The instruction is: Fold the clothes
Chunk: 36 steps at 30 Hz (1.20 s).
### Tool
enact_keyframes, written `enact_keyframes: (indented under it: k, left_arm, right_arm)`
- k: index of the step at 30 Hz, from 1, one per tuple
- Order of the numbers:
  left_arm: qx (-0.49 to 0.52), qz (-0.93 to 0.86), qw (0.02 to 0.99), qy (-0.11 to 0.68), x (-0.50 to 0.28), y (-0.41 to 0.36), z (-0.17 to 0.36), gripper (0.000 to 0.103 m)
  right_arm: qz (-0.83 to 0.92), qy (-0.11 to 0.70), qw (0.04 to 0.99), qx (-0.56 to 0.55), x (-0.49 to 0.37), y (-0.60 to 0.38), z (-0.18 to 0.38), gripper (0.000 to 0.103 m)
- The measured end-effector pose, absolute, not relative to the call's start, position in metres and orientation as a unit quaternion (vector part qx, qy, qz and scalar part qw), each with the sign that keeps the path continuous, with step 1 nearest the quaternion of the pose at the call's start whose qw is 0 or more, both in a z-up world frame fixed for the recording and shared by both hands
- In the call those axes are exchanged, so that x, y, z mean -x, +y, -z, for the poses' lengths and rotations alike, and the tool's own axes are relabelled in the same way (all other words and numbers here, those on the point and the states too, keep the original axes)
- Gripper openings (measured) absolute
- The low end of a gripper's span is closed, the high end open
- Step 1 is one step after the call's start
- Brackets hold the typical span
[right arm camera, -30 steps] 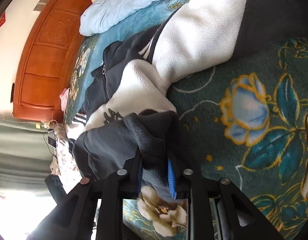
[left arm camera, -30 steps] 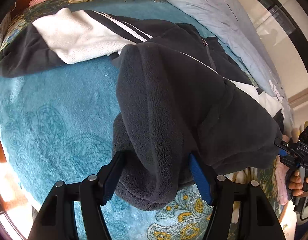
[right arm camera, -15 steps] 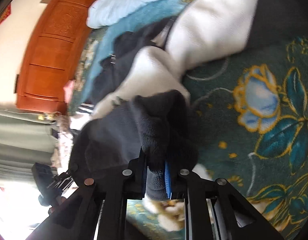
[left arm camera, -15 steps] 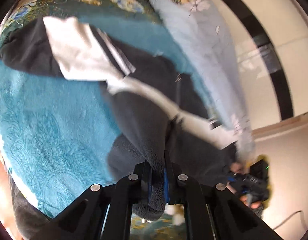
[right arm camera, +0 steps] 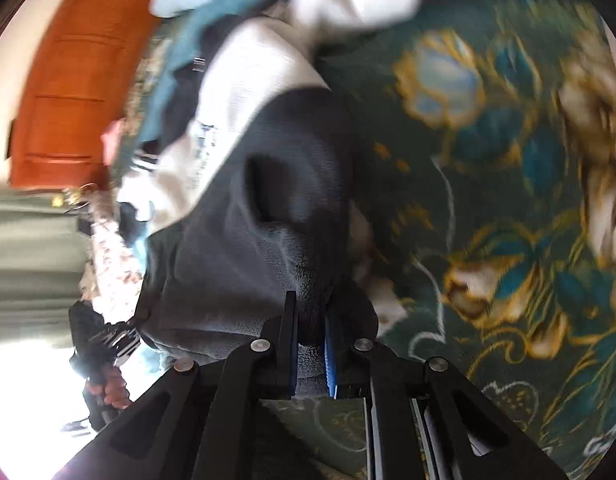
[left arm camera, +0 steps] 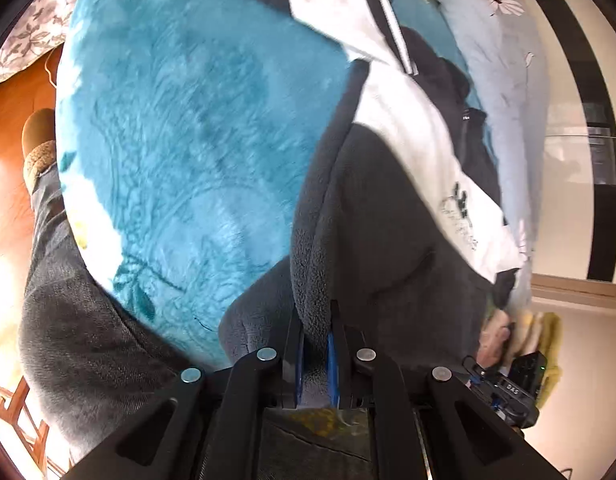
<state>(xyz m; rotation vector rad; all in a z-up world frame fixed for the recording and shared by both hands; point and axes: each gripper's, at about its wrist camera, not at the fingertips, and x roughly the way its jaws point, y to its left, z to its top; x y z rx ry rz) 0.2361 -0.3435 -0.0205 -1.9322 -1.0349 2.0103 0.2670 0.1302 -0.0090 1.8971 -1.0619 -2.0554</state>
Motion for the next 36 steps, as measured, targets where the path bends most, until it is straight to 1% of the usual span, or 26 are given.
enact_keyframes:
  k: [1,3,7,9,11,14,17,20,21,22,23,25,26,27,29,33,36]
  left_arm:
    - [0.638,-0.677,0.091,-0.355,-0.235,-0.345,0.016,0.009]
    - [0.620,-0.690,0.106,-0.358,-0.227,-0.346,-0.003,0.009]
    - [0.573,-0.734,0.129,-0.340,-0.200,-0.345,-0.052,0.010]
    - [0.568,-0.744,0.124,-0.329,-0.178,-0.340,-0.062,0.010]
    - [0.573,-0.746,0.113,-0.319,-0.154,-0.333,-0.058,0.010]
    - [0.593,-0.737,0.080,-0.314,-0.117,-0.327,-0.032,0.011]
    - [0.614,-0.724,0.051,-0.309,-0.105,-0.328,-0.010,0.013]
    - [0.619,-0.715,0.051,-0.320,-0.103,-0.331,0.000,0.016]
    - [0.617,-0.715,0.060,-0.325,-0.104,-0.332,-0.001,0.021]
    - [0.614,-0.714,0.069,-0.329,-0.106,-0.333,-0.003,0.029]
    - [0.609,-0.715,0.079,-0.334,-0.109,-0.333,-0.007,0.033]
    - [0.587,-0.725,0.103,-0.345,-0.120,-0.336,-0.020,0.062]
    - [0.572,-0.736,0.111,-0.346,-0.127,-0.339,-0.029,0.066]
    - [0.558,-0.748,0.117,-0.340,-0.135,-0.341,-0.037,0.068]
    - [0.543,-0.771,0.119,-0.312,-0.149,-0.340,-0.050,0.069]
    - [0.550,-0.798,0.108,-0.221,-0.178,-0.331,-0.052,0.070]
    - [0.570,-0.799,0.111,-0.154,-0.189,-0.311,-0.037,0.070]
  right_arm:
    - [0.682,-0.358,0.067,-0.634,-0.270,0.130,0.018,0.011]
    - [0.690,-0.367,0.069,-0.620,-0.269,0.132,0.011,0.011]
    - [0.727,-0.358,0.100,-0.577,-0.249,0.136,-0.026,0.011]
    - [0.747,-0.352,0.109,-0.553,-0.229,0.135,-0.043,0.011]
    - [0.754,-0.346,0.102,-0.549,-0.203,0.134,-0.048,0.011]
    - [0.751,-0.344,0.079,-0.558,-0.163,0.134,-0.037,0.011]
    - [0.732,-0.365,0.057,-0.572,-0.134,0.137,-0.019,0.011]
    - [0.713,-0.386,0.041,-0.583,-0.117,0.145,0.005,0.011]
    - [0.707,-0.393,0.043,-0.586,-0.114,0.146,0.011,0.013]
    - [0.703,-0.399,0.045,-0.587,-0.111,0.148,0.015,0.014]
    - [0.704,-0.400,0.049,-0.584,-0.111,0.149,0.014,0.016]
    - [0.712,-0.399,0.063,-0.575,-0.112,0.152,0.010,0.021]
    - [0.717,-0.397,0.072,-0.568,-0.115,0.154,0.006,0.031]
    - [0.724,-0.397,0.079,-0.559,-0.120,0.156,0.000,0.041]
    - [0.738,-0.396,0.089,-0.539,-0.133,0.162,-0.014,0.050]
    - [0.769,-0.362,0.074,-0.521,-0.176,0.175,-0.033,0.050]
    - [0.763,-0.335,0.068,-0.548,-0.205,0.173,-0.022,0.050]
